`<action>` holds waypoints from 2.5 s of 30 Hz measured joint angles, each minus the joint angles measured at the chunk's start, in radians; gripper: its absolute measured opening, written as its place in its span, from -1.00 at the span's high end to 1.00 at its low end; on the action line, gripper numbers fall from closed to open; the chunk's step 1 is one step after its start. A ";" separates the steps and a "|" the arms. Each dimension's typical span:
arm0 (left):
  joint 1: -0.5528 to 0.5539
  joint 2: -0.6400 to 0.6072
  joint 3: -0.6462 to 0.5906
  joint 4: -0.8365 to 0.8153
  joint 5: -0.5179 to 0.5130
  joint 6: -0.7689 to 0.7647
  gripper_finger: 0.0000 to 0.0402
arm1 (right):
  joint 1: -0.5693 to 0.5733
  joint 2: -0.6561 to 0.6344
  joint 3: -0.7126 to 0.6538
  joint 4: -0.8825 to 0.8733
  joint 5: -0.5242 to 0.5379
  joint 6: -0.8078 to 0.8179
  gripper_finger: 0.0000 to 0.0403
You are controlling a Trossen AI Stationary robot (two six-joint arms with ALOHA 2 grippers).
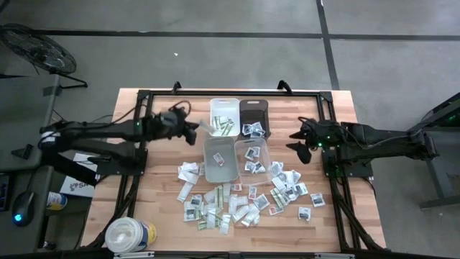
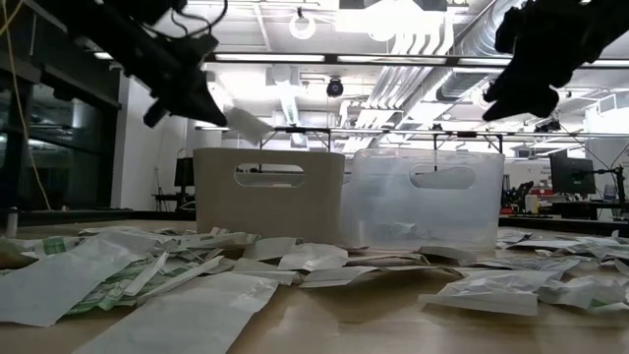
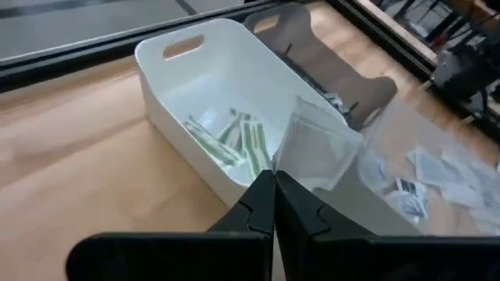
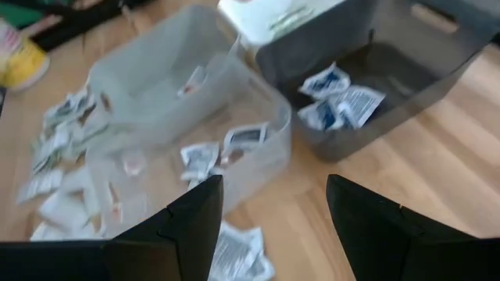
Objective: Pick & Place First Aid Supplies
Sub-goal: Put the green bandage pack into the white bin
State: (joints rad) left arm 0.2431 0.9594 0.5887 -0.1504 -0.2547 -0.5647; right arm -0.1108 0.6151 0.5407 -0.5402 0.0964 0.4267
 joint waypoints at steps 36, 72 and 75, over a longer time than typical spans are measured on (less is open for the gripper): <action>0.405 0.706 0.612 -0.227 0.593 0.785 0.99 | 0.000 0.001 0.000 0.051 0.276 0.227 -0.10; 0.344 0.623 0.691 -0.856 0.393 0.987 0.41 | 0.000 0.001 0.000 0.010 0.230 0.220 -0.10; 0.318 0.583 0.673 -0.913 0.355 0.985 0.42 | 0.000 0.001 0.000 0.004 0.226 0.220 -0.10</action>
State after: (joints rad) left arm 0.5615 1.5423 1.2620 -1.0632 0.1001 0.4206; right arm -0.1107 0.6163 0.5407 -0.5364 0.3225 0.6468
